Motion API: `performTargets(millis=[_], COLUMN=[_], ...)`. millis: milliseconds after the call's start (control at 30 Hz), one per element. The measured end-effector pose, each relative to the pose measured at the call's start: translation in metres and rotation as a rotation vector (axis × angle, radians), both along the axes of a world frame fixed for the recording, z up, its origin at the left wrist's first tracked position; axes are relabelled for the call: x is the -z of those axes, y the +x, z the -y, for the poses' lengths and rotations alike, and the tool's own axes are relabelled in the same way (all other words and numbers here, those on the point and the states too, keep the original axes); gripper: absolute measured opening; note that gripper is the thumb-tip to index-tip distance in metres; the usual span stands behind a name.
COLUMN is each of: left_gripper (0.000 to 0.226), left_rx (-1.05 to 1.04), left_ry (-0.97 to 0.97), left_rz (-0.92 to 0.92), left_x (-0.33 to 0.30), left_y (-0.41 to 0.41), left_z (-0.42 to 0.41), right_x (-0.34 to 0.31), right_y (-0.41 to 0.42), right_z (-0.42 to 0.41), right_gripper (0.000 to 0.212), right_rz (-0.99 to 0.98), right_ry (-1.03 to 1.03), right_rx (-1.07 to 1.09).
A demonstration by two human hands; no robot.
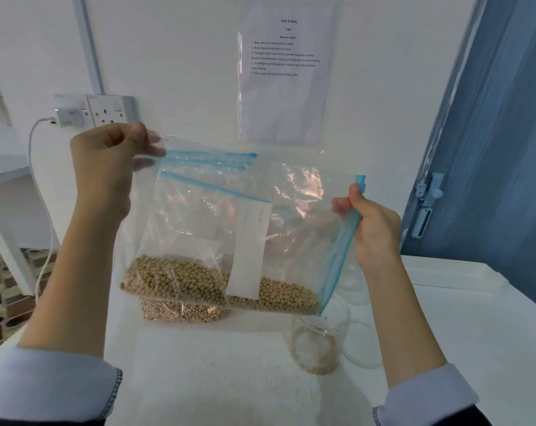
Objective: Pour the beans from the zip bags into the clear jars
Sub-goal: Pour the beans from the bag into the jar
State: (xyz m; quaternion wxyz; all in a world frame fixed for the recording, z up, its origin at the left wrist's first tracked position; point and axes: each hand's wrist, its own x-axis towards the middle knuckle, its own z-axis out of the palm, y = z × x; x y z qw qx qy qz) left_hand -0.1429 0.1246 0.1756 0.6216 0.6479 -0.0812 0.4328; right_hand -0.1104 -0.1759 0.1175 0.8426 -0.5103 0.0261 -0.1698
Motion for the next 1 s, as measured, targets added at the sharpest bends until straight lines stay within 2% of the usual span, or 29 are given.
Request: performTargets(millis=[167, 300, 500, 633, 867, 1000], left_gripper=[0.021, 0.034, 0.032, 0.022, 0.032, 0.033], left_rx=[-0.019, 0.018, 0.11, 0.094, 0.147, 0.139], left_ry=[-0.067, -0.064, 0.085, 0.035, 0.046, -0.017], left_rz=[0.04, 0.046, 0.035, 0.036, 0.024, 0.045], left_x=[0.002, 0.006, 0.003, 0.002, 0.001, 0.002], left_y=[0.001, 0.003, 0.002, 0.004, 0.001, 0.002], left_z=[-0.001, -0.004, -0.01, -0.008, -0.008, -0.006], right_x=[0.001, 0.002, -0.001, -0.002, -0.001, 0.0], right_y=[0.001, 0.0, 0.002, 0.003, 0.003, 0.006], right_z=[0.002, 0.001, 0.001, 0.001, 0.0, 0.0], right_gripper=[0.023, 0.023, 0.022, 0.021, 0.022, 0.023], right_rz=[0.015, 0.004, -0.023, -0.035, -0.017, -0.014], right_ry=[0.011, -0.087, -0.092, -0.084, -0.102, -0.027], right_rx=[0.006, -0.054, -0.051, -0.044, -0.051, 0.01])
